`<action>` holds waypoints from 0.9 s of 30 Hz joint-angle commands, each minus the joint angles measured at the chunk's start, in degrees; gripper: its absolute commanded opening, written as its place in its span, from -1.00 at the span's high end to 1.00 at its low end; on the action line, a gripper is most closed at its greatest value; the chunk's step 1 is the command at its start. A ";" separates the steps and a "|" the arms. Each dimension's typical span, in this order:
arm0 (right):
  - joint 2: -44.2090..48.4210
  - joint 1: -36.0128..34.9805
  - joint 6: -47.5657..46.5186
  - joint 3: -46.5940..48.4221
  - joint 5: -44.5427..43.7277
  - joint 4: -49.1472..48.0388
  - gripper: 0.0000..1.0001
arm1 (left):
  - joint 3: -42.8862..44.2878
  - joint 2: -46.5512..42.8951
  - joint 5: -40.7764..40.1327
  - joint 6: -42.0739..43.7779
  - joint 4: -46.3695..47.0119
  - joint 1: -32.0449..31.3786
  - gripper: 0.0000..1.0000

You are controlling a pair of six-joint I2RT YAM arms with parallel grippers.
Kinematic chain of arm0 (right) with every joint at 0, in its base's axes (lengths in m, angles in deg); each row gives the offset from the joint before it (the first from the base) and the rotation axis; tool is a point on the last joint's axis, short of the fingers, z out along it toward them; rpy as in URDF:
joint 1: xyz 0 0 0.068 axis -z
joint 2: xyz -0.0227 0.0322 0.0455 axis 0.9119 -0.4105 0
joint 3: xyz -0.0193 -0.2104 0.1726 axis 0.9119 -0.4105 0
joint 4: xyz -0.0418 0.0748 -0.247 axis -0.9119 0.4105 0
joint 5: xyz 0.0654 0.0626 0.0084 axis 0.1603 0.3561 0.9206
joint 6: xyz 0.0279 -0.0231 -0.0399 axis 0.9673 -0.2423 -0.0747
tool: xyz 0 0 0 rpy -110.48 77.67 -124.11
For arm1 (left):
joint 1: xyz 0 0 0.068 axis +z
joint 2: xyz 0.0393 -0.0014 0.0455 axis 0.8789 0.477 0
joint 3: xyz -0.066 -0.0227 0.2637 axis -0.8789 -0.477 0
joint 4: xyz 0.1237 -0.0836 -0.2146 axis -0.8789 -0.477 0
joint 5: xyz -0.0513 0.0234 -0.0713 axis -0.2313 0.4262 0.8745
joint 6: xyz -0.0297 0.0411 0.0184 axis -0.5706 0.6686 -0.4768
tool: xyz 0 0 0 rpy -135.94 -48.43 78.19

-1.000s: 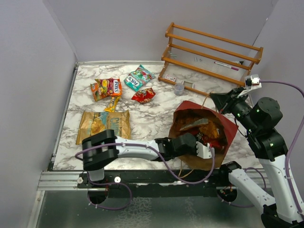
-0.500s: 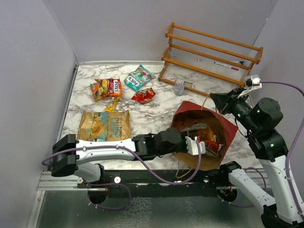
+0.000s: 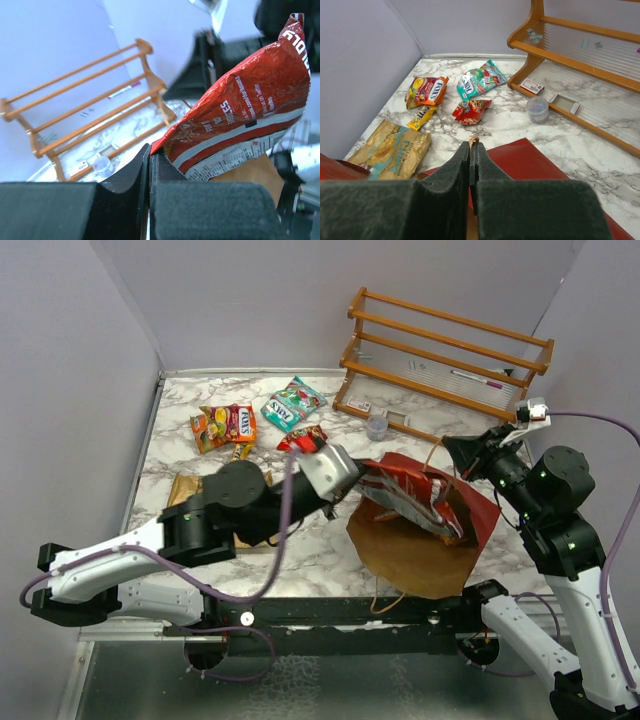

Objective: Take the snacks out of the paper bag

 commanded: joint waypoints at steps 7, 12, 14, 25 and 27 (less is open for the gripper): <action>0.26 -0.32 -0.27 -0.87 -0.70 -1.55 0.94 | 6.66 0.91 -37.73 -10.87 -18.44 1.24 1.00; 0.28 -0.32 -0.13 -1.29 -0.45 -1.64 0.94 | 3.77 -0.04 -27.96 -19.79 -24.91 18.95 1.00; 0.07 -0.32 -0.12 -1.32 -0.14 -1.69 0.95 | 1.77 -0.12 -21.81 -22.52 -26.25 26.70 1.00; 0.57 -0.32 -0.30 -0.98 -0.46 -1.03 0.94 | -7.99 2.69 -3.37 -31.12 -28.26 58.33 1.00; 0.61 -0.32 -0.26 -1.04 -0.31 -0.96 0.94 | -8.70 1.66 -1.12 -35.45 -28.27 62.90 1.00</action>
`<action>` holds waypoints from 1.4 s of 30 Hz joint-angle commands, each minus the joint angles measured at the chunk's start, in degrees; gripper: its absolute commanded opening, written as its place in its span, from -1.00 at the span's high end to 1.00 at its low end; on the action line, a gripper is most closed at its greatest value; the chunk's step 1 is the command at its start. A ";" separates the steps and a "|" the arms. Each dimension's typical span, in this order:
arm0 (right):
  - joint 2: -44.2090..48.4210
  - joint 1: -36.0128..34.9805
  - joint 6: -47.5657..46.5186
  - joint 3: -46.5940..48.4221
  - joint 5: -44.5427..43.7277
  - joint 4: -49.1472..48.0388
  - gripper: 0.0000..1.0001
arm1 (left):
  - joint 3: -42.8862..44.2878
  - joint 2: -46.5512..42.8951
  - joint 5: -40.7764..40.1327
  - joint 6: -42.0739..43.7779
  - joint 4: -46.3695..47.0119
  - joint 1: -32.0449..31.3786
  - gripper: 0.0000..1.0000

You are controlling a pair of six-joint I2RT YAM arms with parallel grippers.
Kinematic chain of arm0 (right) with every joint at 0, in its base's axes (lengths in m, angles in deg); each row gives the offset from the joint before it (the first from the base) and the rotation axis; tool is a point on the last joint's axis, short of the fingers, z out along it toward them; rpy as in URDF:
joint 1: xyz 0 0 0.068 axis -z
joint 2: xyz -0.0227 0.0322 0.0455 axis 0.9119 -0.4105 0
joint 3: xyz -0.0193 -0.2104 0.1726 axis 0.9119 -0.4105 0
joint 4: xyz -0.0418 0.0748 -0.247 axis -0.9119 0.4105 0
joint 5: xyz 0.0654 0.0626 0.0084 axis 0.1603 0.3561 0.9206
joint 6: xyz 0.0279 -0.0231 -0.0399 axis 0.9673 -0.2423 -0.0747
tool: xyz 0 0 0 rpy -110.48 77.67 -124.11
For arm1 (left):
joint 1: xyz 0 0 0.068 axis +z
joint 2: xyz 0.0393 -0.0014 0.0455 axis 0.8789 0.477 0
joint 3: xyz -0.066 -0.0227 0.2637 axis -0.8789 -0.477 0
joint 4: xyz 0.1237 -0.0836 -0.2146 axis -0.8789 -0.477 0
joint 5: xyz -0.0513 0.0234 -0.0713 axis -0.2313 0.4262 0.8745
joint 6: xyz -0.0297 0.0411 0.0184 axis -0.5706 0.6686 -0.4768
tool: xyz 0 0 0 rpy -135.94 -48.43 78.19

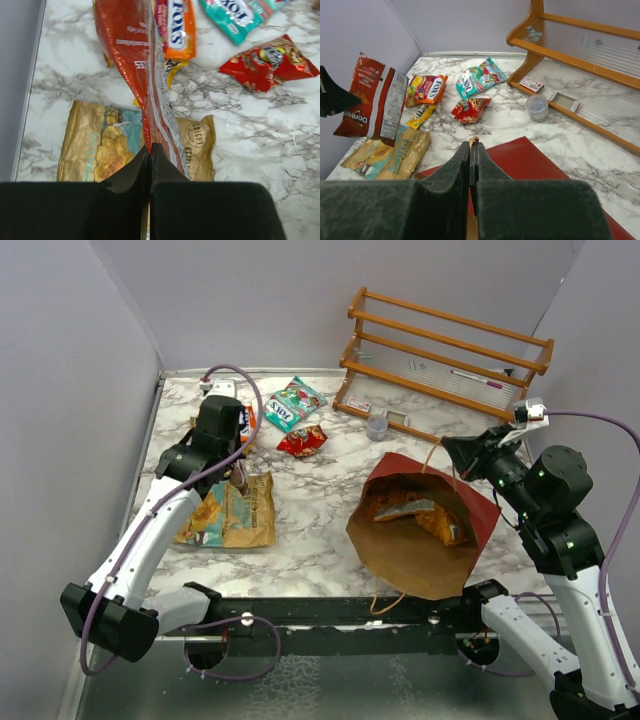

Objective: Take the snacks out of the paper bag

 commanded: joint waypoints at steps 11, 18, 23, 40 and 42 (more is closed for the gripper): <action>0.66 -0.32 1.31 -1.64 1.87 -2.00 0.94 | -15.20 -11.71 15.28 -52.89 17.57 12.85 1.00; 1.67 -0.32 0.77 -1.12 0.71 -0.57 0.95 | -19.20 -10.20 6.88 -71.09 21.98 12.85 1.00; 1.96 -0.32 0.55 -0.92 0.53 -0.11 0.94 | -30.73 -13.43 4.37 -76.17 32.86 12.85 1.00; 0.98 -0.32 1.18 -1.46 2.06 -1.18 0.94 | -51.98 -37.89 -1.37 -76.59 21.72 12.85 1.00; 1.03 -0.32 1.28 -1.35 2.14 -1.17 0.94 | -53.62 -40.03 -0.55 -77.48 19.62 12.85 1.00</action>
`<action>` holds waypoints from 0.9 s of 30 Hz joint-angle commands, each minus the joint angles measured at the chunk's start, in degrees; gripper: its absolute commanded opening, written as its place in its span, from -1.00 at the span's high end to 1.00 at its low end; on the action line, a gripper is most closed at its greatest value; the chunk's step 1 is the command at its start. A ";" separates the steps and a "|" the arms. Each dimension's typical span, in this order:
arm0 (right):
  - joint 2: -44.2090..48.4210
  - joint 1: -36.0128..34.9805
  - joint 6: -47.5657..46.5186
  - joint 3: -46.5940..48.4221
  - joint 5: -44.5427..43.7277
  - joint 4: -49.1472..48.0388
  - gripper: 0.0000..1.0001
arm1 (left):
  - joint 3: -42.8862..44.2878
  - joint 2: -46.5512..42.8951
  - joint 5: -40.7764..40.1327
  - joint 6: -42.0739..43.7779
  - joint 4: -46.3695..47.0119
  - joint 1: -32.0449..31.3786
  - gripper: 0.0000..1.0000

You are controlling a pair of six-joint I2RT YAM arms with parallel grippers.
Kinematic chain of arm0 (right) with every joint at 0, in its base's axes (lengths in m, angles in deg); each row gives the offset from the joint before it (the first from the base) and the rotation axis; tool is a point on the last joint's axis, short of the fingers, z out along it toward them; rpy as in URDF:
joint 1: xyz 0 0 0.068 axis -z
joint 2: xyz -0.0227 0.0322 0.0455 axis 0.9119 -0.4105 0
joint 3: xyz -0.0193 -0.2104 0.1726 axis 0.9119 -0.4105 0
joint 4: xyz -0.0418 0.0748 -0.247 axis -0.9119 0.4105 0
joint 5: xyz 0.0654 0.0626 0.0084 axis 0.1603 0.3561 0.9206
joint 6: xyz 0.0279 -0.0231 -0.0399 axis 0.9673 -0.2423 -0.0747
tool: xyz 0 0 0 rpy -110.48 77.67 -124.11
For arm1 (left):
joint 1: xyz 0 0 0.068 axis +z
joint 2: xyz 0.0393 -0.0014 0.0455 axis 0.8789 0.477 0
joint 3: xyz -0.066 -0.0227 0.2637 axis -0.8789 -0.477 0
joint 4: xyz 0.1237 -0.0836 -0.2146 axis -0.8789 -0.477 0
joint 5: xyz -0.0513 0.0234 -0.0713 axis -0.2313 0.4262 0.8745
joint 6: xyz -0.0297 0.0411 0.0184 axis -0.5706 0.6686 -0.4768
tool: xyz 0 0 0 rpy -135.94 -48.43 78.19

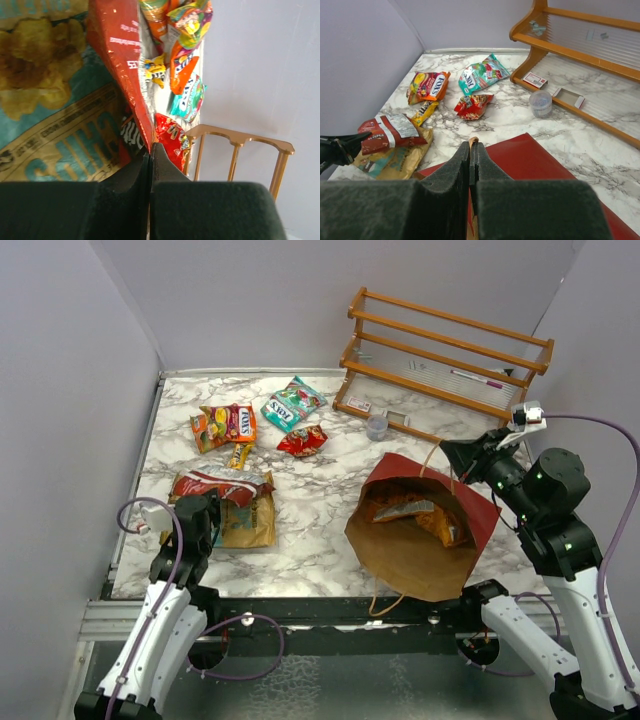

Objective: Take the snacks out of the paper bag

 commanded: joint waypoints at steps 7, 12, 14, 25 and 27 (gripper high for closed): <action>0.59 -0.32 0.34 0.15 1.35 -0.38 0.94 | -5.96 -13.67 0.54 -4.22 -17.63 0.13 1.00; 0.16 -0.32 1.01 -0.05 2.48 -1.23 0.94 | -8.95 -18.43 2.50 -6.45 -20.77 0.13 1.00; 0.21 -0.32 1.19 0.08 2.55 -1.37 0.94 | -9.13 -19.16 2.38 -6.38 -21.08 0.13 0.81; 0.26 -0.32 0.89 0.34 1.73 -1.05 0.94 | 8.83 -12.43 0.16 -5.66 -32.53 0.13 -0.66; 0.09 -0.32 0.94 0.30 1.92 -1.35 0.94 | 13.29 -11.57 -2.87 -4.69 -35.81 0.13 -0.65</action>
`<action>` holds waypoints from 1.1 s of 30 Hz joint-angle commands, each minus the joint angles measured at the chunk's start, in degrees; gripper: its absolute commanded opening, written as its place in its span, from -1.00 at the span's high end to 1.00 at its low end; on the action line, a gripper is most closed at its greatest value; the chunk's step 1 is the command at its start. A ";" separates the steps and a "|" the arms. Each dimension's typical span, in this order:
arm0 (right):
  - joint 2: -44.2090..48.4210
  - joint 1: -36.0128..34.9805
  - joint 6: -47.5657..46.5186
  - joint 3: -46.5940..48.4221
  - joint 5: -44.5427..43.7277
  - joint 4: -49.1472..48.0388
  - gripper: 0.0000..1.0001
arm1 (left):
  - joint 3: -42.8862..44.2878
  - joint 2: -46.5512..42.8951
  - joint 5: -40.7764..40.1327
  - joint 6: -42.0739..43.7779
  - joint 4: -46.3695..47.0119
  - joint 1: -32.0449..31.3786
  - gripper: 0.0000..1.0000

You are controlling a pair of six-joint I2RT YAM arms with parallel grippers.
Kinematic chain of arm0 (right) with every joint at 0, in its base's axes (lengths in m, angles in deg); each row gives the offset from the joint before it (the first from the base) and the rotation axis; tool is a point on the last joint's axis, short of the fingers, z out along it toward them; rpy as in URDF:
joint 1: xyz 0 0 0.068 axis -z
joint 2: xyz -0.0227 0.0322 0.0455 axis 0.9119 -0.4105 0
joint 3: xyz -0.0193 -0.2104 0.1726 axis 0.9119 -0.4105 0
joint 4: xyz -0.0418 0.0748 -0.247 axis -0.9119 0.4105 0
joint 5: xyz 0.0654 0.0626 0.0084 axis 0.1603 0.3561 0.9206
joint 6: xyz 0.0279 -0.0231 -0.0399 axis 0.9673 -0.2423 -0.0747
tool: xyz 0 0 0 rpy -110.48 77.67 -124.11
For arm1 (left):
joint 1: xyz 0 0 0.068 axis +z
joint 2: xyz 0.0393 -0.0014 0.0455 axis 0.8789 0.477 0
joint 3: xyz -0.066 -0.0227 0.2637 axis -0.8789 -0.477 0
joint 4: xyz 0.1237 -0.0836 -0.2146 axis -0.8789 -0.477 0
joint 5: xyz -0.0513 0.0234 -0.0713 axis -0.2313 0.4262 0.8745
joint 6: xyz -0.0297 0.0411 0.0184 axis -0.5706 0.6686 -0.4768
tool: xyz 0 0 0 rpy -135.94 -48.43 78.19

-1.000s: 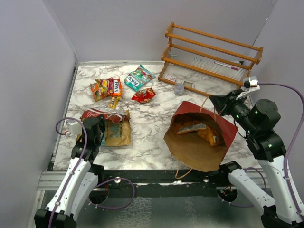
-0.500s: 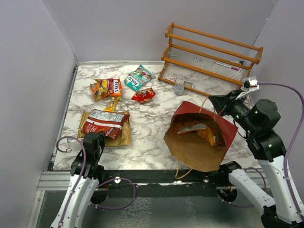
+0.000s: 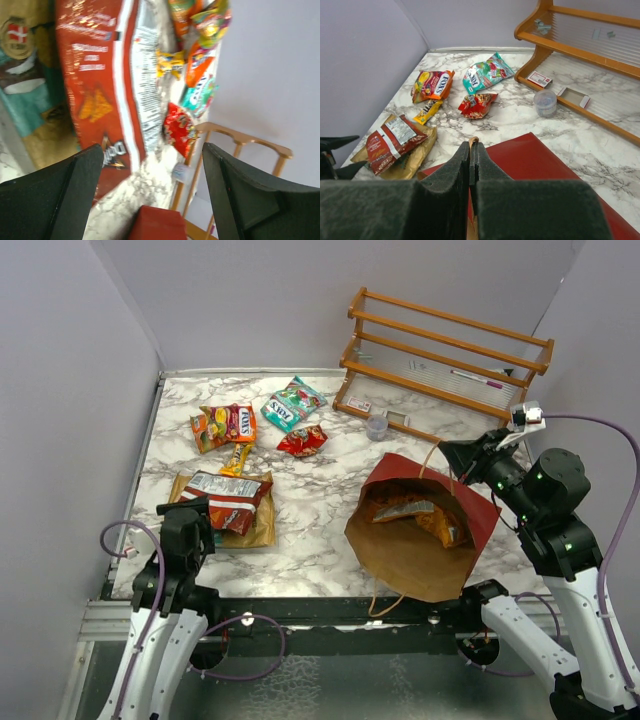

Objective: Take the snacks out of the paper bag

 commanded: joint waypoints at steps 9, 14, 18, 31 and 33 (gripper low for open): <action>-0.54 -0.32 -0.46 0.92 0.60 -1.19 0.94 | 12.77 -0.28 -5.33 28.11 15.11 0.13 -0.52; -0.31 -0.32 -0.56 0.45 0.42 -1.34 0.94 | 12.01 1.99 8.31 43.31 36.47 0.13 -0.52; -0.44 -0.32 -0.52 0.31 0.54 -1.40 0.94 | 15.90 10.98 26.94 51.27 46.96 0.13 -0.63; -0.53 -0.32 -0.19 -0.74 0.59 -2.01 0.94 | 17.63 32.47 38.29 56.10 69.06 -28.53 -0.54; -0.69 -0.32 -0.17 -0.81 0.65 -2.10 0.93 | 18.11 35.22 34.06 60.70 69.04 -37.75 -0.54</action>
